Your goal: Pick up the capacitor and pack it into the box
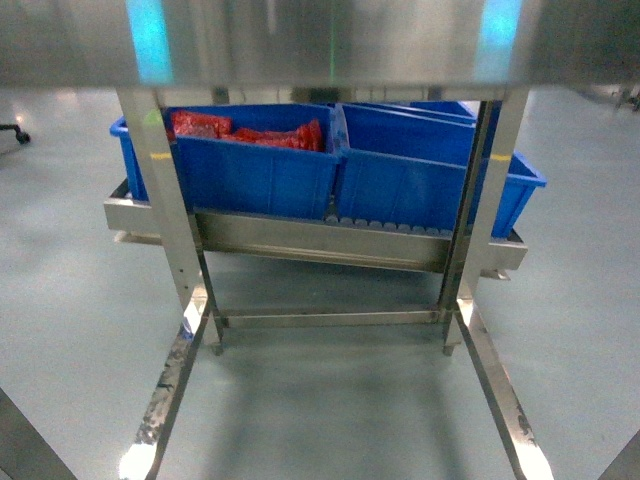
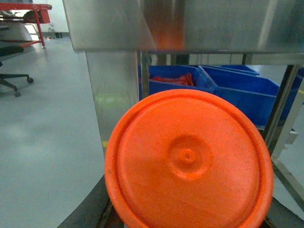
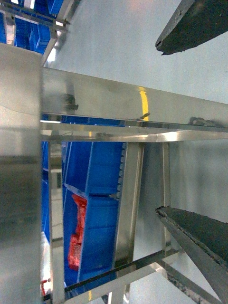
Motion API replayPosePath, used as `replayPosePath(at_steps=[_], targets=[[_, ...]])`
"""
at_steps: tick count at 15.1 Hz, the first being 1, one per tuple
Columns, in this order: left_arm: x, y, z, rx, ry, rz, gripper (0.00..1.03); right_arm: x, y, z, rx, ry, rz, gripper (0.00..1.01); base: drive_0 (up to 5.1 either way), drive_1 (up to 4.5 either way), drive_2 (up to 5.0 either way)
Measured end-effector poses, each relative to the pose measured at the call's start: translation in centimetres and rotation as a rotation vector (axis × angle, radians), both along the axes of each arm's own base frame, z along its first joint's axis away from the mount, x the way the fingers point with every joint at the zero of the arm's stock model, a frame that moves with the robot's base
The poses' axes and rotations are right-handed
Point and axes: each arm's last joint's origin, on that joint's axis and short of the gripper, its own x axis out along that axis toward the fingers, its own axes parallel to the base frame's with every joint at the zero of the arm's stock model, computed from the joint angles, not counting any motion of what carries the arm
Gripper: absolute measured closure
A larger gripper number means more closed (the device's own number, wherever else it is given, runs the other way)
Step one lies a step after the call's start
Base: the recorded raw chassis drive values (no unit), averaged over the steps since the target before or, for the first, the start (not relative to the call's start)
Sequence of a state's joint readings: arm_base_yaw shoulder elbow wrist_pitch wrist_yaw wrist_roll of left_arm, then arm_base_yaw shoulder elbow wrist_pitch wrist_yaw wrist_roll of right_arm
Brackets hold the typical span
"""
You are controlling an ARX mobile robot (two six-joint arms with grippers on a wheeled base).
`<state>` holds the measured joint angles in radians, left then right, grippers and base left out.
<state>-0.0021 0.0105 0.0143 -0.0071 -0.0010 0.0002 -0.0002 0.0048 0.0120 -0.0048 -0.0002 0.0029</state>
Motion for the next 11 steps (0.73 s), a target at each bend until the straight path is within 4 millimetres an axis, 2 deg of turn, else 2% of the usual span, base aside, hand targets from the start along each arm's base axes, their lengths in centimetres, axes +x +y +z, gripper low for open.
replayPosePath(at_steps=[11], targets=[[0.0,0.0,0.0,0.0,0.0,-0.001,0.59,0.0,0.0,-0.03,0.0,0.002,0.0,0.03,0.0,0.0,0.0]])
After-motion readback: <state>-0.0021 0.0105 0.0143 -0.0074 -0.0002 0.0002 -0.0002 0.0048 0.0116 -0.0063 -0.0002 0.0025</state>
